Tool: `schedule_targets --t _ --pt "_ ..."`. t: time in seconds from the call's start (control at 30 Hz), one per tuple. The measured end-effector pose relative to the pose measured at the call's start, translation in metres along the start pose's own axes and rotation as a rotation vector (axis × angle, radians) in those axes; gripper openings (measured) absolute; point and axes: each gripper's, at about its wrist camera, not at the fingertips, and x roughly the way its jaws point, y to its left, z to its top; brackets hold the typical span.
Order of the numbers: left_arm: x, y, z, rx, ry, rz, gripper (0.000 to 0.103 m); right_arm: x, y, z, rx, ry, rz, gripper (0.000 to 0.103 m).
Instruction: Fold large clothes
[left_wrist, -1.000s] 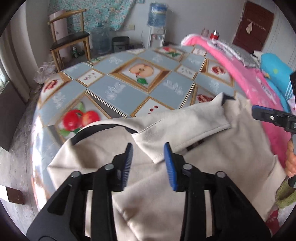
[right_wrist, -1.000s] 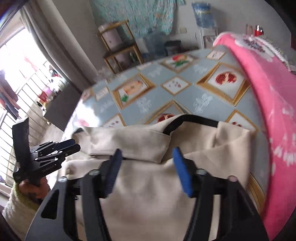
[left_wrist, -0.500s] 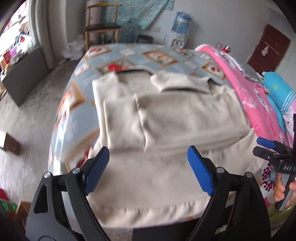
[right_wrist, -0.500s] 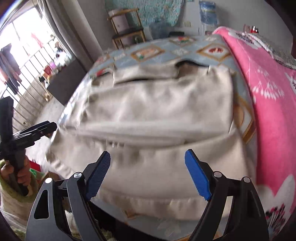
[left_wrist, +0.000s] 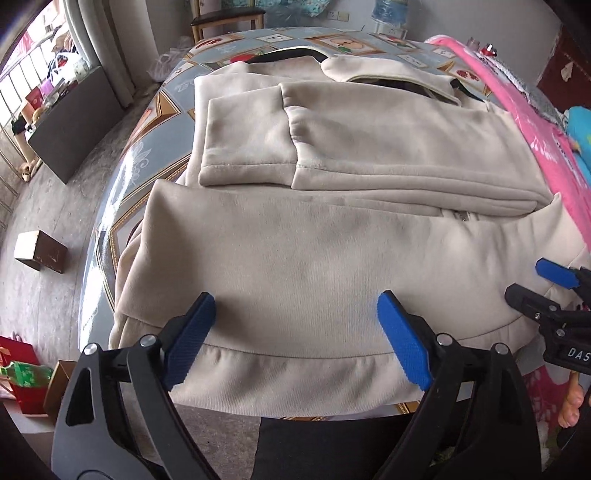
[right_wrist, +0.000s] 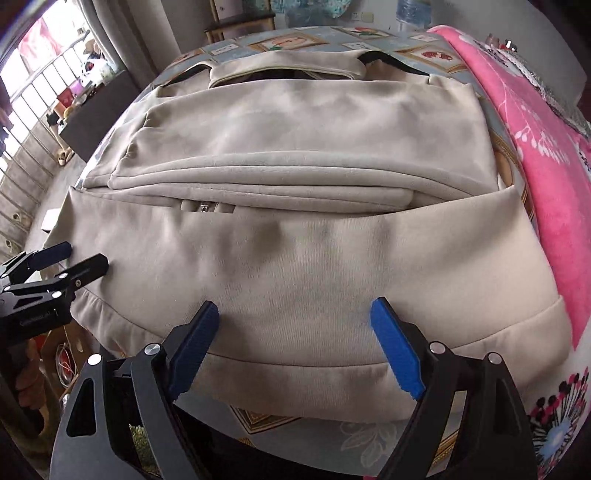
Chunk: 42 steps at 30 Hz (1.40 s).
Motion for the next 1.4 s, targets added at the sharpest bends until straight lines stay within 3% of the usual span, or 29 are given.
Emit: schedule_targets --t 0.93,1.1,1.23,1.4 --pt "0.004 -0.005 0.0 -0.012 -0.022 0.016 0.095 0.003 0.0 -0.006 -0.018 -0.058 -0.032 0.096" --pt "0.004 -0.005 0.0 -0.01 -0.025 0.019 0.096 0.001 -0.001 0.0 0.0 -0.021 -0.035 0.096" --pt "0.004 -0.006 -0.001 -0.01 -0.027 0.018 0.096 -0.016 -0.004 0.009 0.073 -0.09 0.05 0.096" --pt "0.004 -0.007 -0.002 0.021 -0.038 0.014 0.096 0.003 0.009 0.013 0.002 -0.079 -0.005 0.096"
